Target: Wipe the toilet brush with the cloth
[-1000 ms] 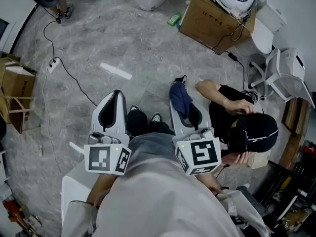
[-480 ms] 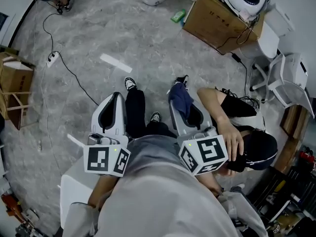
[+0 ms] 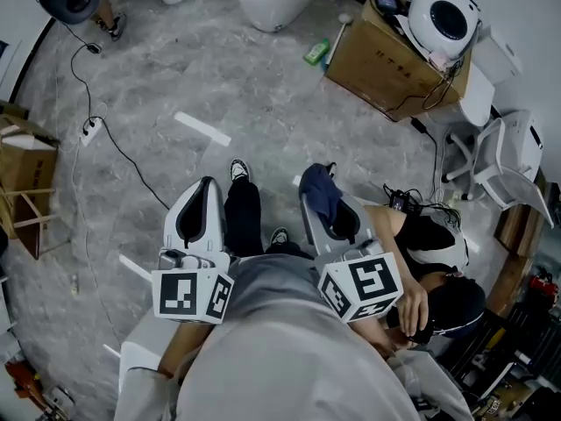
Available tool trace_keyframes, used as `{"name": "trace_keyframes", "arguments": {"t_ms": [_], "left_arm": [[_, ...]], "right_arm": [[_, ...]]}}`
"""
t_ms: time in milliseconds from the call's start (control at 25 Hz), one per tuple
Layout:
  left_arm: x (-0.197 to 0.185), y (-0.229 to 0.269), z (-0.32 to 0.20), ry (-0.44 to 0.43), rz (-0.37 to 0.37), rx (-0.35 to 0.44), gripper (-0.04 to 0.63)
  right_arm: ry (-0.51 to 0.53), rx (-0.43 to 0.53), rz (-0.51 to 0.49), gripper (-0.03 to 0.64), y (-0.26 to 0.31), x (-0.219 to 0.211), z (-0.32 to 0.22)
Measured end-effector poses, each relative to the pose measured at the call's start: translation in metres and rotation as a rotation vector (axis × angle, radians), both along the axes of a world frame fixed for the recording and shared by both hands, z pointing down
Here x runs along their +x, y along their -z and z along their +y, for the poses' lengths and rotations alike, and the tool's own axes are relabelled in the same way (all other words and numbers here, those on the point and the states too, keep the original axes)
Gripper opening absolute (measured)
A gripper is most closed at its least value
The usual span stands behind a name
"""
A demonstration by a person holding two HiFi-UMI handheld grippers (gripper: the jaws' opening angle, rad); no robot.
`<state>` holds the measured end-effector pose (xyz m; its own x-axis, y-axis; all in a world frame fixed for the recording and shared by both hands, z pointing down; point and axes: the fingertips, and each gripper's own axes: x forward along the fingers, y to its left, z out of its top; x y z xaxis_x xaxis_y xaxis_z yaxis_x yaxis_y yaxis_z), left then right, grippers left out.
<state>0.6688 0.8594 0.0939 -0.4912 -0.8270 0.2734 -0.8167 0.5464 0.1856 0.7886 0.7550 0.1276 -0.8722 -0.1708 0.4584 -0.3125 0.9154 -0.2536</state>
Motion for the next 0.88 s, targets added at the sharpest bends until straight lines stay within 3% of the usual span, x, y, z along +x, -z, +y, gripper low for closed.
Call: {"name": "trace_keyframes", "arguments": {"t_ms": [600, 880], "left_arm": [[-0.218, 0.022, -0.049, -0.028, 0.007, 0.029, 0.0], [-0.284, 0.024, -0.06, -0.028, 0.026, 0.055, 0.0]], "right_arm": [[-0.055, 0.049, 0.035, 0.1, 0.021, -0.215, -0.056], [-0.063, 0.068, 0.041, 0.098, 0.027, -0.28, -0.074]]}}
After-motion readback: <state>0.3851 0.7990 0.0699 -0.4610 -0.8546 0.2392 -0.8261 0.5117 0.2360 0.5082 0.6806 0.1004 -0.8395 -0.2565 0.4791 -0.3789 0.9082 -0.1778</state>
